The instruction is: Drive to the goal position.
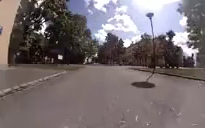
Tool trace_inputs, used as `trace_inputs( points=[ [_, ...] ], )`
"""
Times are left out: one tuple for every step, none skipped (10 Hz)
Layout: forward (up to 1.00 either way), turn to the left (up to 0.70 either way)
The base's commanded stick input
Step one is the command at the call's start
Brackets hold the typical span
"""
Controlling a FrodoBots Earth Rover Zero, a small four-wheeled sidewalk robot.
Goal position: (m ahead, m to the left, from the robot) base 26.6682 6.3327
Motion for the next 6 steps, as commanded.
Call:
trace_inputs(
  points=[
    [0.85,0.0],
    [0.85,0.0],
    [0.85,0.0],
    [0.85,0.0],
    [0.85,0.0],
    [0.85,0.0]
  ],
)
